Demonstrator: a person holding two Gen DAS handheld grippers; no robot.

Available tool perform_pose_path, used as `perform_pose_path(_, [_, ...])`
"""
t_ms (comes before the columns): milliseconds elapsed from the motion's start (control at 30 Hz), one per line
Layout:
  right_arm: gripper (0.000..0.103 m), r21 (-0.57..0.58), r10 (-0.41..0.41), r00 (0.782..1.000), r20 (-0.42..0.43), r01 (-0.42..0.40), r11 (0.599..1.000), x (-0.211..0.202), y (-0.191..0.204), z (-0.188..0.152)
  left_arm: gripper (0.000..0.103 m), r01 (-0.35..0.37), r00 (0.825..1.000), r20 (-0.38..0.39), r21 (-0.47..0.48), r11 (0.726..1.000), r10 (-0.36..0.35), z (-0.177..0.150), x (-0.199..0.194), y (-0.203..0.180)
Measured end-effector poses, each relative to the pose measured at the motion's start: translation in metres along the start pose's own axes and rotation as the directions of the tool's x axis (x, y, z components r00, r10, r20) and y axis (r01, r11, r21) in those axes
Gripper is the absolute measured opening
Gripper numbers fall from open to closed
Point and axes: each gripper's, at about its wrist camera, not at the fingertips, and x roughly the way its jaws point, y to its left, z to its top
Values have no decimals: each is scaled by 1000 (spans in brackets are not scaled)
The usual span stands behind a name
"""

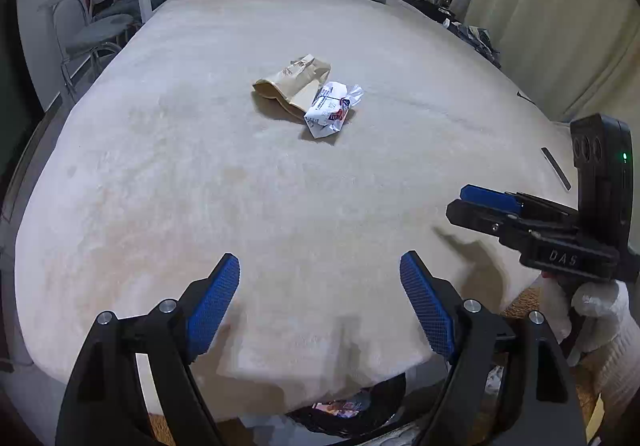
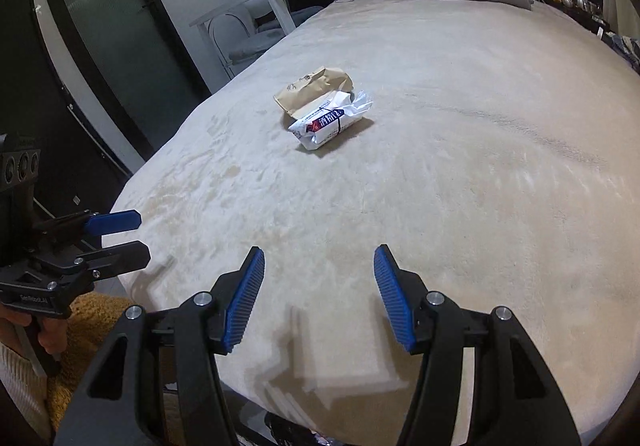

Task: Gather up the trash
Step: 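Raise both open tools back over the last trash on the bed, then grasp the white wrapper with the right tool while the left tool grasps the brown paper bag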

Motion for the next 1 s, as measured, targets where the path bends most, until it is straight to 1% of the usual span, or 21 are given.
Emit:
perform_pose_path(33, [58,27,22,1000,-8,-22,999,5,-6,5,81,-6,1000,1,10,1000,6,3,2,0])
perform_pose_path(167, [58,113,63,998,-26,-60,992,26,-24,30,81,-13,1000,-2,28,1000,14,15,9,3])
perform_pose_path(233, [58,115,58,998,-26,-55,992,34,-24,38,81,-21,1000,1,39,999,21,21,12,4])
perform_pose_path(333, [58,139,76,997,-29,-71,988,50,-27,50,81,-27,1000,0,40,999,27,28,17,8])
perform_pose_path(567, [58,232,144,989,-19,-136,963,89,-36,75,81,-28,1000,-8,30,999,28,41,30,24])
perform_pose_path(700, [58,271,148,989,10,-145,951,107,-45,87,81,-49,998,-28,37,998,50,46,41,31])
perform_pose_path(833, [57,308,157,987,17,-155,939,121,-50,95,81,-68,997,-41,45,997,70,51,51,38])
perform_pose_path(967, [53,324,163,987,11,-158,933,127,-54,99,81,-83,995,-49,50,995,86,55,58,44])
perform_pose_path(1000, [46,322,167,986,6,-160,933,128,-54,99,81,-84,995,-48,49,995,86,56,59,46])
